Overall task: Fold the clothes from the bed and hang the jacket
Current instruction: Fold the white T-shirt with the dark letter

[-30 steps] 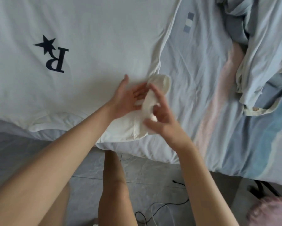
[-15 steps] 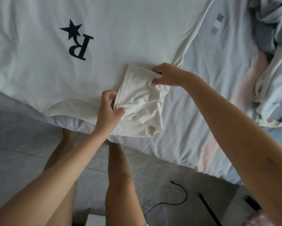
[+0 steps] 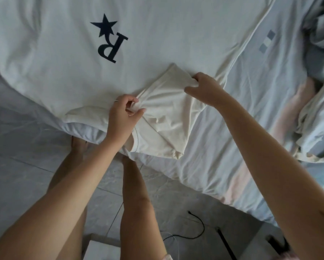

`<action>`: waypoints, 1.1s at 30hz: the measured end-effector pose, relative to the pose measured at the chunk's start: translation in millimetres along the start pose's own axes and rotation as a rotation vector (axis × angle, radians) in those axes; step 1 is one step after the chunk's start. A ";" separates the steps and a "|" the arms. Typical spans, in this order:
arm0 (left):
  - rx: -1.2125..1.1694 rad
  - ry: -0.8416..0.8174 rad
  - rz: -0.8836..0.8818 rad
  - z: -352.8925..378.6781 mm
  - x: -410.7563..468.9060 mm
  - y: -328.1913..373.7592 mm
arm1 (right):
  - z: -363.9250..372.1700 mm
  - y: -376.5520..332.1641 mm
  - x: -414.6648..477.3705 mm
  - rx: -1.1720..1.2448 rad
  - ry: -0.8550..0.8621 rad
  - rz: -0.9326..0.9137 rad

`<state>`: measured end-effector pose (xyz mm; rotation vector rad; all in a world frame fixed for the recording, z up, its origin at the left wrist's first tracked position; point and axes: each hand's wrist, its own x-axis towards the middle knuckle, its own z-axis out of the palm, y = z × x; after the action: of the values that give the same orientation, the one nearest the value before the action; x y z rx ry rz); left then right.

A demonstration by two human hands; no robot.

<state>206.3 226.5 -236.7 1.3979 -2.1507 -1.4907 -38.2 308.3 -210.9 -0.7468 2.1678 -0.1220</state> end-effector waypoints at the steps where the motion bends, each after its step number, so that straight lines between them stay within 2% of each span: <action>1: 0.014 0.005 0.010 -0.2 -1.5 -0.9 | 2.9 -6.6 3.7 -0.006 0.053 -0.001; 3: 0.034 0.044 0.001 0.7 -4.2 -0.4 | 8.0 -17.4 10.0 0.041 0.113 -0.045; 7: 0.033 0.106 -0.029 0.9 -6.6 -0.9 | 7.9 -34.0 16.5 0.252 0.051 -0.159; 10: 0.070 0.064 -0.050 -2.9 0.1 0.1 | -1.8 -35.5 20.3 0.247 -0.007 -0.245; 15: -0.093 -0.092 -0.133 -23.1 20.5 10.9 | -26.2 -29.6 24.8 0.319 0.079 -0.315; 18: -0.108 -0.085 -0.131 -32.2 36.5 15.7 | -35.3 -32.1 28.7 0.388 0.148 -0.285; 23: -0.140 -0.030 -0.263 -28.3 52.3 7.0 | -21.7 -33.7 44.8 0.434 0.182 -0.185; 28: -0.279 0.178 -0.358 -10.9 42.5 13.6 | -9.9 -41.9 55.7 0.489 0.242 -0.101; 30: -0.365 0.238 -0.441 0.3 27.1 24.4 | -13.6 -41.6 49.9 0.410 0.277 -0.078; 33: -0.442 0.135 -0.589 25.0 -12.0 35.1 | -21.8 -28.8 28.8 0.108 0.328 0.030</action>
<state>177.2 253.8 -216.4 1.9635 -1.2615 -1.8354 -54.8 265.3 -206.7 -0.6682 2.4578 -0.3652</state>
